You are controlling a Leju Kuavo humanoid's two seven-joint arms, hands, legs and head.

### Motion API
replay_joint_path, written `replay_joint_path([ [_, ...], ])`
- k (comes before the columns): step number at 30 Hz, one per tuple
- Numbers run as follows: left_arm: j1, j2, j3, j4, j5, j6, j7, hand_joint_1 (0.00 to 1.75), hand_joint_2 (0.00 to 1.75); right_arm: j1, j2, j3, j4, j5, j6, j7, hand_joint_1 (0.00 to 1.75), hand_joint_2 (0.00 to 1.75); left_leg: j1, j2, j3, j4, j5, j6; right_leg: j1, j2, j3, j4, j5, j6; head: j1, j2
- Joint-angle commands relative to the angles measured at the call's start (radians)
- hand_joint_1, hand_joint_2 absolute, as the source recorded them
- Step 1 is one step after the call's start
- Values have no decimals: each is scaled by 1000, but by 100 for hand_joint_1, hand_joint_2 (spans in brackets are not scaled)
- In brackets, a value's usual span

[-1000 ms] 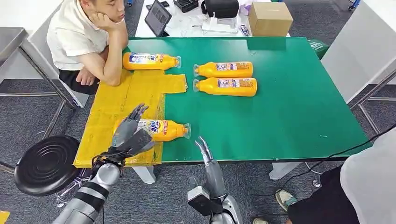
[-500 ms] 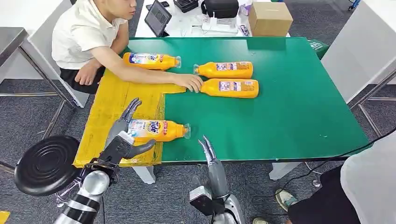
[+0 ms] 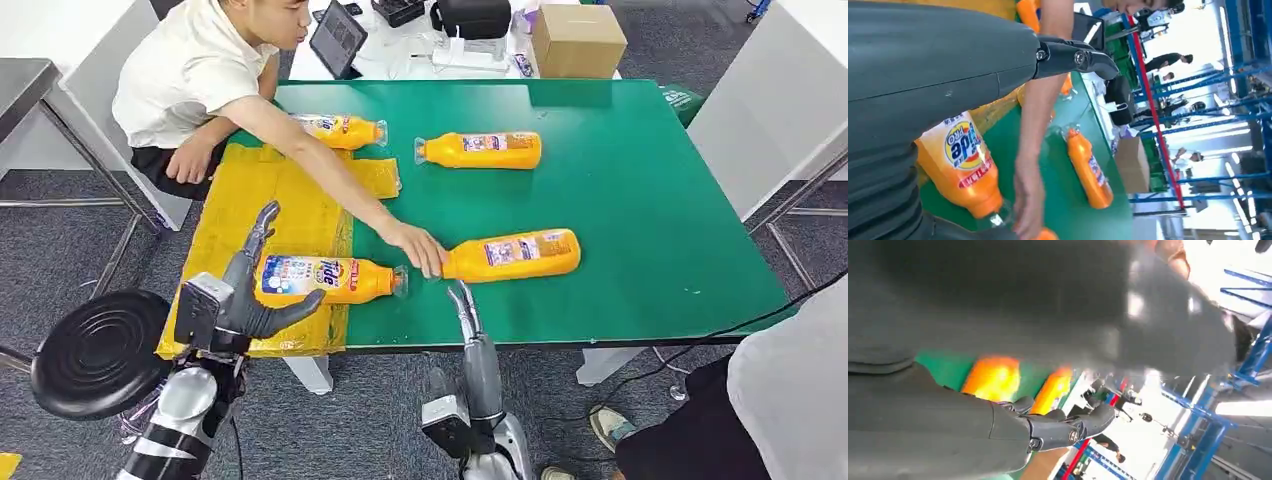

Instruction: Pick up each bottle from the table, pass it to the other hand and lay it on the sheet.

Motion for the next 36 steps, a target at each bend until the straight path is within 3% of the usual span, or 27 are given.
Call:
replay_joint_path([
  [1,36,-19,45,-28,151,-41,7,0,175,35,-45,-106,-86,145,-13,2,0,175,1,0,4,0,-2,-2,1,-1,4,-1,-2,-2,0,0],
  [6,46,-27,41,-46,193,-59,15,0,175,-2,-85,-186,-19,365,-16,107,0,175,2,0,5,0,-2,-2,2,-1,6,-1,-2,-2,0,0],
  [9,23,-53,38,-29,229,-59,22,0,175,-59,-89,-315,27,587,-16,159,0,175,1,-1,2,-1,0,-1,1,-2,3,-2,0,-2,0,0],
  [11,15,-59,32,-25,237,-57,24,0,175,-102,-97,-359,67,628,-16,170,0,175,0,-1,2,0,0,-1,1,-2,3,-2,0,-2,0,0],
  [12,16,-61,31,-26,240,-55,27,0,175,-125,-111,-379,90,720,-16,240,0,175,0,0,2,0,0,-1,1,-1,3,-2,1,-1,0,0],
  [20,38,-54,27,-30,221,-48,47,0,175,-222,-193,-340,247,805,-15,390,0,175,0,0,4,-1,-1,-1,1,0,4,-2,0,-1,0,0],
  [25,42,-52,29,-31,221,-48,47,0,175,-226,-195,-336,252,805,-15,393,0,175,0,0,1,0,0,-1,0,0,2,-1,0,-1,0,0],
  [29,57,-60,38,-32,215,-46,69,0,175,-259,-225,-292,299,820,19,499,0,175,0,2,3,0,-1,-1,1,1,3,-1,0,-1,0,0],
  [36,7,-75,17,23,216,-52,74,0,175,-378,-268,-267,456,890,3,581,0,175,0,2,2,0,-1,-1,1,1,2,-1,0,-1,0,0],
])
